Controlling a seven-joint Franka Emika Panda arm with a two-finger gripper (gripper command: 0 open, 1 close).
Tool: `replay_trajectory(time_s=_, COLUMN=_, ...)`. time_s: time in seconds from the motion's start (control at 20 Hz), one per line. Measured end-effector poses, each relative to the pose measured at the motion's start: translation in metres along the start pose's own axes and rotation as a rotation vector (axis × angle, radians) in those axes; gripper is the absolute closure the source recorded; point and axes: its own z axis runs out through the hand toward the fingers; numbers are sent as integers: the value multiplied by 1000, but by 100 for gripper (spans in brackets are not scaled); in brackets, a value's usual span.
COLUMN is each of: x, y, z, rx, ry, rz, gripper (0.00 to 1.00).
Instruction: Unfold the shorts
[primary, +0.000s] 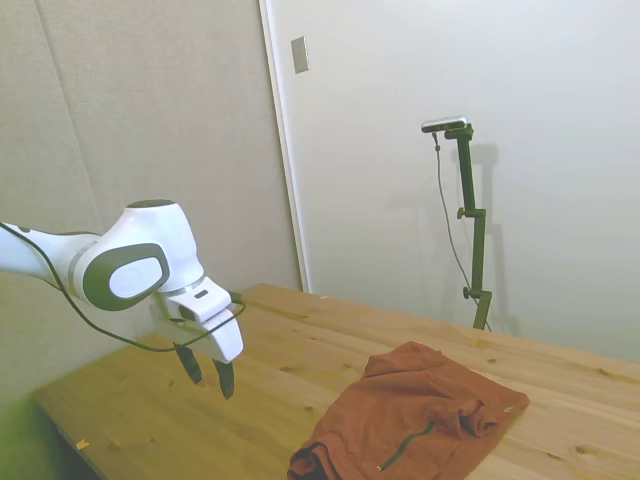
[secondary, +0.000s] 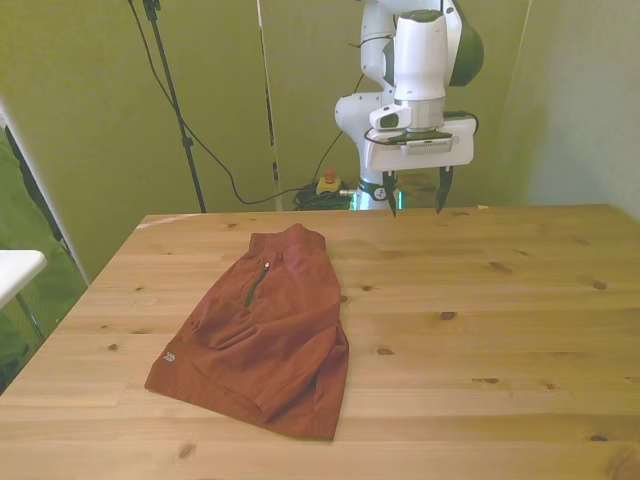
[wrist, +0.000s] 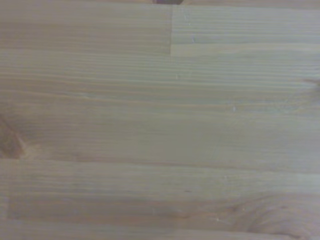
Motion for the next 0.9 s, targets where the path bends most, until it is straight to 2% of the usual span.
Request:
replay_trajectory(time_s=0.15, x=6, y=1, z=-5, rx=-4, ry=20, rz=-3, gripper=0)
replay_trajectory(time_s=0.35, x=47, y=6, z=-36, rx=26, ry=94, rz=55, gripper=0)
replay_trajectory(time_s=0.65, x=145, y=47, z=-65, rx=88, ry=172, rz=234, gripper=0)
replay_trajectory(time_s=0.9, x=230, y=88, z=-55, rx=113, ry=194, rz=389, gripper=0)
